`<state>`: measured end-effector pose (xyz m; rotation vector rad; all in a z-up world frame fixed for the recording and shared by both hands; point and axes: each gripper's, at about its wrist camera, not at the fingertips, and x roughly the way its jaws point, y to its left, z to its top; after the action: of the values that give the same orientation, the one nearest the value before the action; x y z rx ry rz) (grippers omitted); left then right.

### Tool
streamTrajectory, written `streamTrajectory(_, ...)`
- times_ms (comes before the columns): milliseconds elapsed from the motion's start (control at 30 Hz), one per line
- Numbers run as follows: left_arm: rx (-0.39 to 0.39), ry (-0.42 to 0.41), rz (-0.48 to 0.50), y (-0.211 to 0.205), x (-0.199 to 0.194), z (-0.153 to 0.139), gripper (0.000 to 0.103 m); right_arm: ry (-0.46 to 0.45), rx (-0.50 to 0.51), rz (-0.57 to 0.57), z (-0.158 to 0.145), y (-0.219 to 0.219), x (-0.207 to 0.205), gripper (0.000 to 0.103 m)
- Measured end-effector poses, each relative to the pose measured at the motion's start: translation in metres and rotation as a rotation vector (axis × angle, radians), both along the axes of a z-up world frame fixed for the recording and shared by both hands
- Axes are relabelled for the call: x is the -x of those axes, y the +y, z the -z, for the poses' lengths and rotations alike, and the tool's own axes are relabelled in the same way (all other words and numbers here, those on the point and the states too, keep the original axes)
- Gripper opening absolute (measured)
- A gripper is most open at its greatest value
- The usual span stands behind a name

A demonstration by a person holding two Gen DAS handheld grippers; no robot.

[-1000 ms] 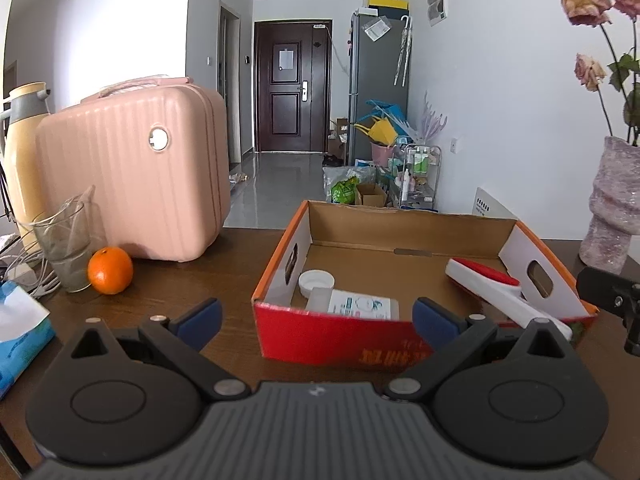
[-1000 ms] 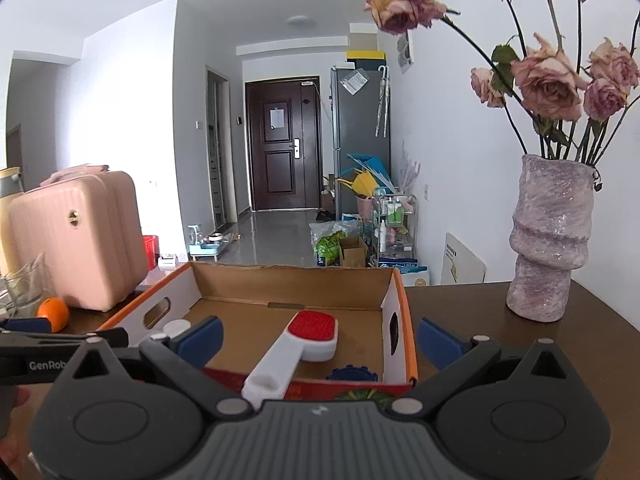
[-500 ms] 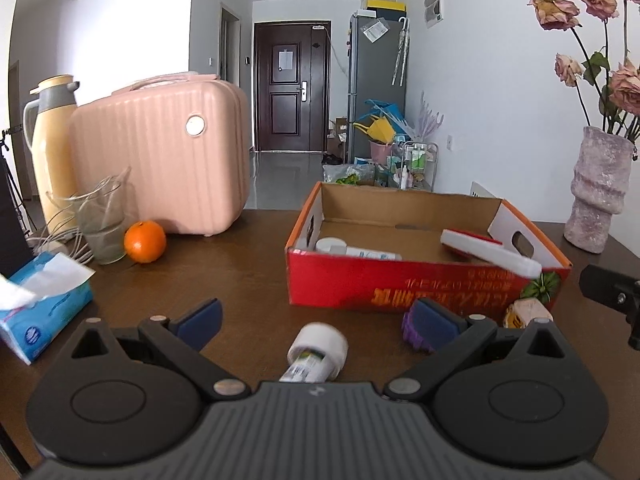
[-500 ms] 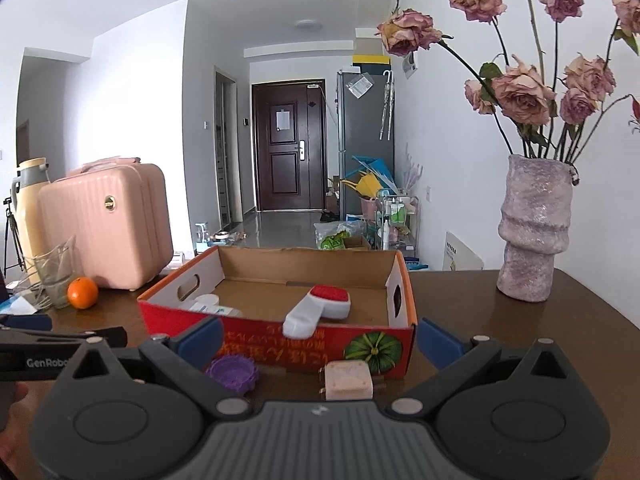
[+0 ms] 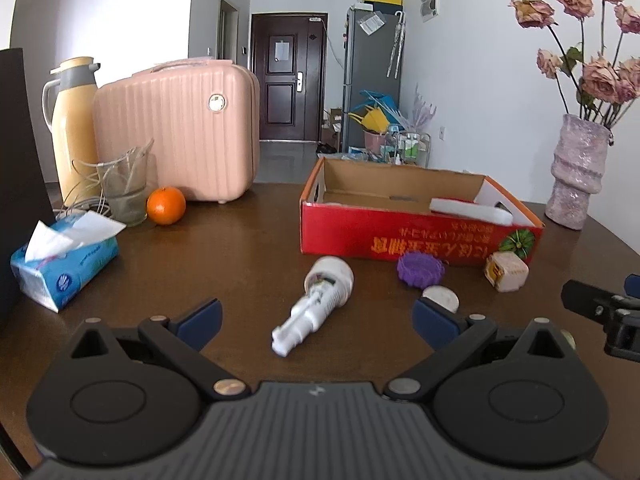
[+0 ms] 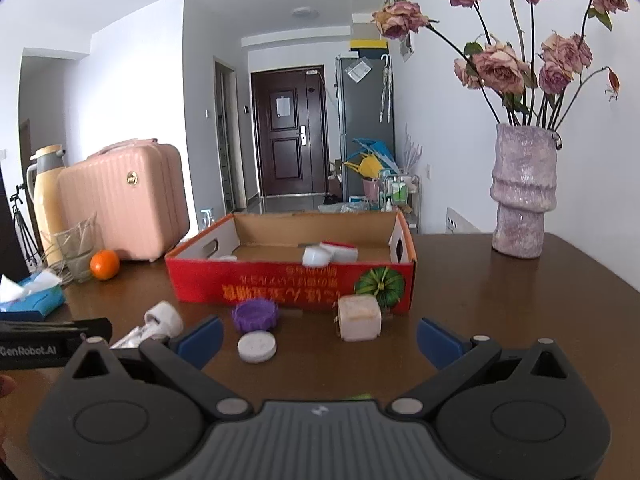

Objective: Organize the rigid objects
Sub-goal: 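Reach the right gripper to the green spray bottle and grasp it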

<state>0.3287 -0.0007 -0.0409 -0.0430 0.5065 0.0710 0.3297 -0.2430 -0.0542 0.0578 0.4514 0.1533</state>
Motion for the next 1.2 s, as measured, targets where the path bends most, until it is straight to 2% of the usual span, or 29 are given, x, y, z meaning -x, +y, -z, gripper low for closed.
streamTrajectory(267,0.012,0.021,0.025,0.004,0.023,0.007,0.103,0.042,0.004,0.003,0.016,-0.002,0.022,0.103)
streamTrajectory(600,0.031,0.028,0.017,0.010,0.022,0.006,0.103,0.107,0.020,0.009,0.024,0.006,0.017,0.103)
streamTrajectory(767,0.047,0.036,0.007,0.013,0.021,0.005,0.103,0.234,0.013,0.058,0.034,0.016,-0.005,0.103)
streamTrajectory(967,0.050,0.041,0.011,0.014,0.020,0.006,0.103,0.321,-0.005,0.081,0.044,0.030,-0.032,0.102)
streamTrajectory(1100,0.062,0.051,0.007,0.015,0.019,0.007,0.103,0.325,0.012,0.138,0.045,0.037,-0.046,0.101)
streamTrajectory(1167,0.065,0.053,0.003,0.016,0.019,0.007,0.103,0.334,0.025,0.159,0.046,0.039,-0.052,0.099)
streamTrajectory(1200,0.068,0.053,0.004,0.016,0.019,0.007,0.103,0.340,0.022,0.156,0.048,0.040,-0.053,0.094)
